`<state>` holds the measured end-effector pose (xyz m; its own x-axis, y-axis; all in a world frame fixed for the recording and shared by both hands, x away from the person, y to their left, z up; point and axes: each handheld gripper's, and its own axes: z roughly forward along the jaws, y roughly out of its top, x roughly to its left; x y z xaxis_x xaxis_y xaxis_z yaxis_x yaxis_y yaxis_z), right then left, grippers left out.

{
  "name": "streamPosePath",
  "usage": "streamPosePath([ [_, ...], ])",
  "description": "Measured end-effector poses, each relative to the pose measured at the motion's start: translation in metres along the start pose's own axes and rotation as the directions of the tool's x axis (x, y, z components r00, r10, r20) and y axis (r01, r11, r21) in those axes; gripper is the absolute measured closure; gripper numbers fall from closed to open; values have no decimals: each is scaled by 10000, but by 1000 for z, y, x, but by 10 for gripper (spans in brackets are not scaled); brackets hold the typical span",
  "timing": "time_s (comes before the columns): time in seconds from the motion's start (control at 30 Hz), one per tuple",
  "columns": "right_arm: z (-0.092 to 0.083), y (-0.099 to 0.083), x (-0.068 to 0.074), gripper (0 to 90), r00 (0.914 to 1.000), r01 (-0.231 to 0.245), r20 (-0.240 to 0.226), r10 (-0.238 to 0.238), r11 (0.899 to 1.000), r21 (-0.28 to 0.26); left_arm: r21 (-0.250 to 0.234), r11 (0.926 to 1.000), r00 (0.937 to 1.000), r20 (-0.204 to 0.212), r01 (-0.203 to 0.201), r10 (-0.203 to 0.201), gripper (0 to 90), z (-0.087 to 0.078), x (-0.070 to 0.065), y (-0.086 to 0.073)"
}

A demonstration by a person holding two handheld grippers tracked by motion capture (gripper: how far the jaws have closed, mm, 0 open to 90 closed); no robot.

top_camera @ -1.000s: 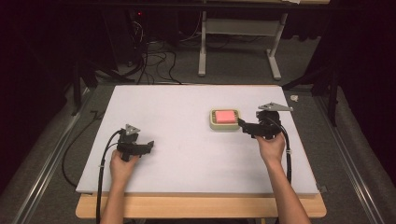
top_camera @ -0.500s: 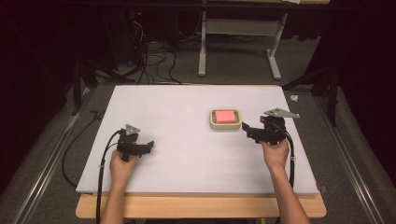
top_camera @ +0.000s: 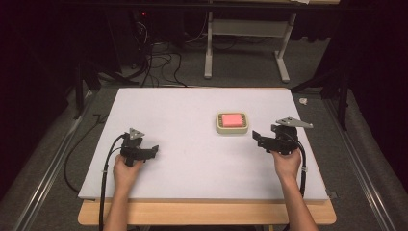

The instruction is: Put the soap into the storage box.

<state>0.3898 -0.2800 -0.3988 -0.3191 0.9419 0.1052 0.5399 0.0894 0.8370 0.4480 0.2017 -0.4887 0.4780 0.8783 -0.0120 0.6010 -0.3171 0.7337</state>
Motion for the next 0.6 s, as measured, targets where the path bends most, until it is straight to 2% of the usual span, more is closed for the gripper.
streamPosePath([
  [0.6,-3,-17,-5,190,9993,-354,-102,356,9992,176,0,10000,10000,-3,-3,3,179,0,0,0],
])
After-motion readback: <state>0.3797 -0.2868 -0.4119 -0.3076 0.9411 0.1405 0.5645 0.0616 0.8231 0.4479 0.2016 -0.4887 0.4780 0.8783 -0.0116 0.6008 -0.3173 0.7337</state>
